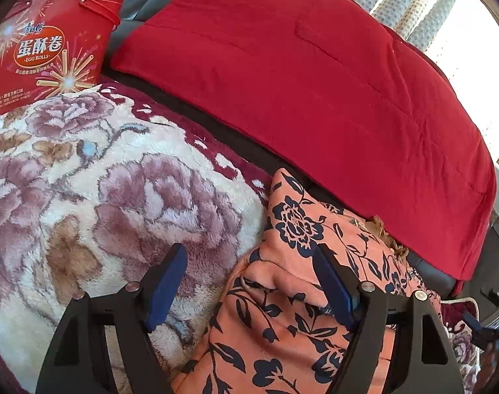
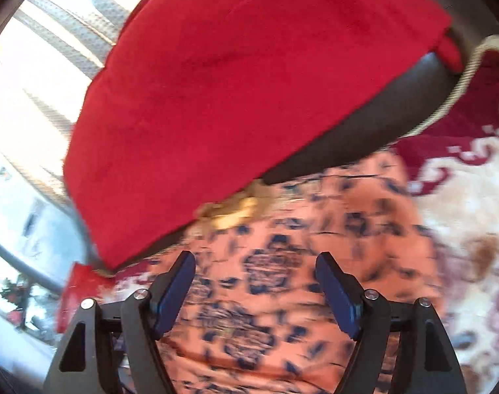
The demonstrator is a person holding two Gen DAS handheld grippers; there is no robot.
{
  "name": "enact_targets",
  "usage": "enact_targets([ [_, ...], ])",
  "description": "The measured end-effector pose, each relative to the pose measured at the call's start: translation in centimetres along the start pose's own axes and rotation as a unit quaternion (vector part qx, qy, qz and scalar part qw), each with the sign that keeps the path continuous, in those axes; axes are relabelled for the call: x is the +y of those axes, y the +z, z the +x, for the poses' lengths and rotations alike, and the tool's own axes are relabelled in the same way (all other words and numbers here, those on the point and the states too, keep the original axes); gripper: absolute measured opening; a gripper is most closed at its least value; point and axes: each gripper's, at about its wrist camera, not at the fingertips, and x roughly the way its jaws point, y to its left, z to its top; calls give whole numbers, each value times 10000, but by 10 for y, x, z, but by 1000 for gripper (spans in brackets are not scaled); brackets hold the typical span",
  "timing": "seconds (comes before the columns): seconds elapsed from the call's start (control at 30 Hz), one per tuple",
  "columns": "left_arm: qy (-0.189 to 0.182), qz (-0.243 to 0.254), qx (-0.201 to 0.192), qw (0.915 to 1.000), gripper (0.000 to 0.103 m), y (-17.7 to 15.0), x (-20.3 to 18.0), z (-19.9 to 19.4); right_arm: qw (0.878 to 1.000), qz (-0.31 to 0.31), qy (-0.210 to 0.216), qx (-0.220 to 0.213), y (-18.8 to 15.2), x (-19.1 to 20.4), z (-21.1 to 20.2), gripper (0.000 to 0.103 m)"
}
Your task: Fold small clothes
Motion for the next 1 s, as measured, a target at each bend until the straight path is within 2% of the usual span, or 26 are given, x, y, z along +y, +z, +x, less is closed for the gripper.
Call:
enact_targets([
  [0.07,5,-45,41,10000,79,1,1,1,9994,196,-157,231,-9,-20,22,79],
  [0.1,-4,-106,73,9999,79,2,3,2,9976,443,-379,372,-17,-37,31,78],
  [0.13,-20,-162,98,9998,79,3,5,3,9948,821,-391,461,-27,-58,40,75],
  [0.17,-41,-221,131,9997,79,4,7,3,9958,823,-306,277,-29,-59,36,74],
  [0.2,-51,-257,136,9996,79,6,9,2,9964,710,-395,225,-28,-51,31,75],
  [0.3,-67,-488,92,9987,79,11,19,-1,9986,160,-460,204,-21,-11,27,76],
  [0.37,-50,-755,48,9971,79,14,30,-4,9986,-398,-270,197,-17,31,29,76],
  [0.47,109,-1203,-145,9926,79,21,50,-12,9946,-757,423,571,-25,89,50,76],
  [0.53,195,-1362,-265,9901,79,25,61,-17,9859,-856,1014,1019,-41,129,83,76],
  [0.67,334,-1533,-309,9871,79,30,79,-22,9643,-865,1712,1823,-77,182,154,76],
  [0.8,356,-1788,-244,9829,79,32,90,-19,9467,-250,2049,2472,-113,195,234,76],
  [0.87,363,-1736,-220,9839,79,32,89,-17,9510,-52,1556,2672,-123,184,275,76],
  [0.9,352,-1714,-205,9844,79,32,89,-18,9514,-48,1450,2715,-129,183,283,76],
  [0.93,338,-1704,-188,9846,79,32,90,-19,9515,-137,1529,2667,-127,190,283,76],
  [1.0,301,-1734,-166,9843,79,32,92,-19,9474,-122,1903,2572,-120,202,277,77],
])
